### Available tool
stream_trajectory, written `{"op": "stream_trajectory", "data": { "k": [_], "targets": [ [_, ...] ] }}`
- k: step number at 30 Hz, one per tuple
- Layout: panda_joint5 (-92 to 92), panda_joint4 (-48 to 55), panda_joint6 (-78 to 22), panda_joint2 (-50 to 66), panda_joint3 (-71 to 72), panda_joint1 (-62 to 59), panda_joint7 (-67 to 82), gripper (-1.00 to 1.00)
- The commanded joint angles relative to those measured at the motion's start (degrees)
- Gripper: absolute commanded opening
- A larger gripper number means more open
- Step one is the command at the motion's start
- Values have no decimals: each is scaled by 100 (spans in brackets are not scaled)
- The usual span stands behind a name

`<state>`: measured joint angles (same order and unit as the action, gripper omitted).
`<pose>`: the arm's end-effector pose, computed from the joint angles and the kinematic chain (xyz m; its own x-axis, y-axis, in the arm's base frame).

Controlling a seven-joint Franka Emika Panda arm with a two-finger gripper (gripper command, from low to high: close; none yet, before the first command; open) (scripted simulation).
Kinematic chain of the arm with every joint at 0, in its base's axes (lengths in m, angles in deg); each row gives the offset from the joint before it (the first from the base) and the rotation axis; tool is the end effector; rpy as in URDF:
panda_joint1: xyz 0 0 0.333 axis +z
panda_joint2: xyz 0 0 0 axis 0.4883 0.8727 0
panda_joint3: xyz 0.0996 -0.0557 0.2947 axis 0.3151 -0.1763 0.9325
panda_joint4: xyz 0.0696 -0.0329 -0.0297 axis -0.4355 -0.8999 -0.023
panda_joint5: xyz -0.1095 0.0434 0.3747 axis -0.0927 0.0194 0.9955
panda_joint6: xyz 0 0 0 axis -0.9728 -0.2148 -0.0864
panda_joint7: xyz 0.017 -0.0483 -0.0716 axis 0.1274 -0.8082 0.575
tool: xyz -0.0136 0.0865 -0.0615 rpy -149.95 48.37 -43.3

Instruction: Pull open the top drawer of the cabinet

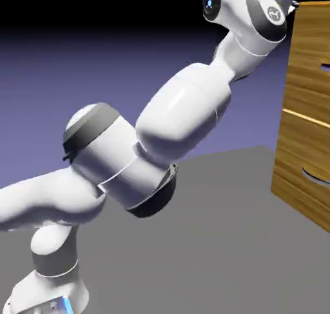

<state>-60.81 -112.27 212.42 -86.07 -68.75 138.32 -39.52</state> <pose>0.5823 -0.0772 0.7655 -0.1632 0.3504 0.9223 0.0846 -0.9264 0.3669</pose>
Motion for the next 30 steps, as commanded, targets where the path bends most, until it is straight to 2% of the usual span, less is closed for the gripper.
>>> {"op": "stream_trajectory", "data": {
  "k": [1, 14, 29, 30],
  "targets": [
    [-216, 144, -36, -62, -125, 208, 40, 0],
    [-2932, 1957, -484, -840, -1695, 2824, 544, 0],
    [-2677, 4846, 121, -1594, -690, 4842, 2847, 0],
    [-2677, 4846, 121, -1594, -690, 4842, 2847, -100]
  ]
}}
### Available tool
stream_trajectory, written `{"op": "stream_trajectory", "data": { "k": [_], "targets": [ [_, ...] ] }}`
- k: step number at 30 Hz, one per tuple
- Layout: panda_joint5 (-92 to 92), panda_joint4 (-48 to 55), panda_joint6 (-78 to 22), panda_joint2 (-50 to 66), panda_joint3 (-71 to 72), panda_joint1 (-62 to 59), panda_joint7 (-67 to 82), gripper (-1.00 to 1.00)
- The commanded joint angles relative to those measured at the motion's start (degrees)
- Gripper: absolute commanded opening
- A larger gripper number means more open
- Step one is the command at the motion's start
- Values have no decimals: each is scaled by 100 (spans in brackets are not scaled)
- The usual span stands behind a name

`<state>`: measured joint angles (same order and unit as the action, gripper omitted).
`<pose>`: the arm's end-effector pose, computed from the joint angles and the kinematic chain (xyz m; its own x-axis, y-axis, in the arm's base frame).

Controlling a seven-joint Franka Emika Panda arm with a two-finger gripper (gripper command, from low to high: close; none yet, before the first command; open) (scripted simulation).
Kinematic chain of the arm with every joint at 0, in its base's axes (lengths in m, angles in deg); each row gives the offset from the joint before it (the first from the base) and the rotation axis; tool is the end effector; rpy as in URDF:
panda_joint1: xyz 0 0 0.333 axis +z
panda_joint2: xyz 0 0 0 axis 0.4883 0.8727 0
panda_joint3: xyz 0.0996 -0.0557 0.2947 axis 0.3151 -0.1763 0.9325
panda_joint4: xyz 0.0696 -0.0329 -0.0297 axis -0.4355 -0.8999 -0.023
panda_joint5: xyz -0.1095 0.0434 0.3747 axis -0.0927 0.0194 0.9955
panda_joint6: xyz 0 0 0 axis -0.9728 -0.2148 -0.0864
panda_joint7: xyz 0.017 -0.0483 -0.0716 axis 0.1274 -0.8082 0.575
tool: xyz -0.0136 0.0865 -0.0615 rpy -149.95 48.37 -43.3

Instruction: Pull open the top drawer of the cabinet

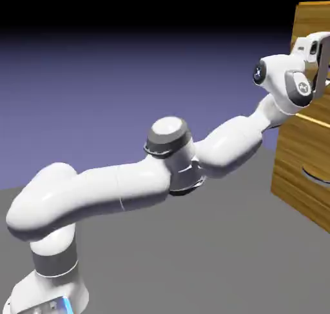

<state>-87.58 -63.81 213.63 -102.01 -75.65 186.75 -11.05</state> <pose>0.7989 0.0257 0.5854 -0.0006 0.7072 0.7070 0.0006 -0.7070 0.7072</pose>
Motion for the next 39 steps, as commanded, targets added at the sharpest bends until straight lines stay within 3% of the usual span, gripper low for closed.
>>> {"op": "stream_trajectory", "data": {
  "k": [1, 17, 39],
  "targets": [
    [0, 0, 0, 0, 0, 0, 0, -100],
    [-777, -3321, -1128, -45, -70, -2045, -1667, -100],
    [-729, -7888, -2768, -194, 635, -4965, -2829, -100]
  ]
}}
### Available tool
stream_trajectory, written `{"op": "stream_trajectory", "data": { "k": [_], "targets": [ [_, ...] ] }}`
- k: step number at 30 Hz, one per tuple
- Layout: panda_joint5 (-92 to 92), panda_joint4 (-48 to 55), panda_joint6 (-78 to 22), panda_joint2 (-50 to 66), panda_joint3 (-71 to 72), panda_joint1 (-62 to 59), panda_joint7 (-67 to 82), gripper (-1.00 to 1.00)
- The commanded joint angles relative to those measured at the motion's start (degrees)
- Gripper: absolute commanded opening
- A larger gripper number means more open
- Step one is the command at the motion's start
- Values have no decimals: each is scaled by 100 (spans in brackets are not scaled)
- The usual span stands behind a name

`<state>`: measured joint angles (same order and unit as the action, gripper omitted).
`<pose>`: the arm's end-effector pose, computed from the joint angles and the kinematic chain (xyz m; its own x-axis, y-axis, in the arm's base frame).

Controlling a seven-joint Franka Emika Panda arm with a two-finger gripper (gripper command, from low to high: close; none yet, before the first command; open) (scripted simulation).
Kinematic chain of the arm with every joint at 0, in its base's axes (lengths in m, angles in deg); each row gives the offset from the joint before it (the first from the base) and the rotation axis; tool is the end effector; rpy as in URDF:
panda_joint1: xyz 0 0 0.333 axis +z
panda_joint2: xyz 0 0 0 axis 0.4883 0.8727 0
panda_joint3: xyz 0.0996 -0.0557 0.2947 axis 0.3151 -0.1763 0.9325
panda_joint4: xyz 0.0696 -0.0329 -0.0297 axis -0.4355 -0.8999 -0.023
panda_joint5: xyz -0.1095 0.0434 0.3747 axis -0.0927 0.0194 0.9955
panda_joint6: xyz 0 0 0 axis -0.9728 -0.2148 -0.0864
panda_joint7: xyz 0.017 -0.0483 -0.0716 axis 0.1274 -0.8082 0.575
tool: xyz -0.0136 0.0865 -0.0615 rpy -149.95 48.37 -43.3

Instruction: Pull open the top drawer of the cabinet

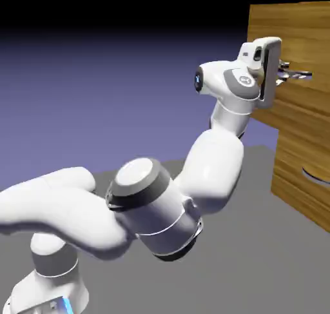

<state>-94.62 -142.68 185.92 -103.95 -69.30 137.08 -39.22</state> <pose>0.5684 0.0252 0.5853 0.0015 0.7066 0.7076 0.0033 -0.7076 0.7066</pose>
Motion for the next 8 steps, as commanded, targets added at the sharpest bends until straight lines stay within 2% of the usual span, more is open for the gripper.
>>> {"op": "stream_trajectory", "data": {
  "k": [1, 5, 6, 8],
  "targets": [
    [12, -209, -67, -18, 59, -141, -44, -100],
    [171, -933, -302, -98, 293, -646, -142, -100],
    [171, -933, -302, -98, 293, -646, -142, 100],
    [237, -1141, -363, -129, 375, -798, -164, 100]
  ]
}}
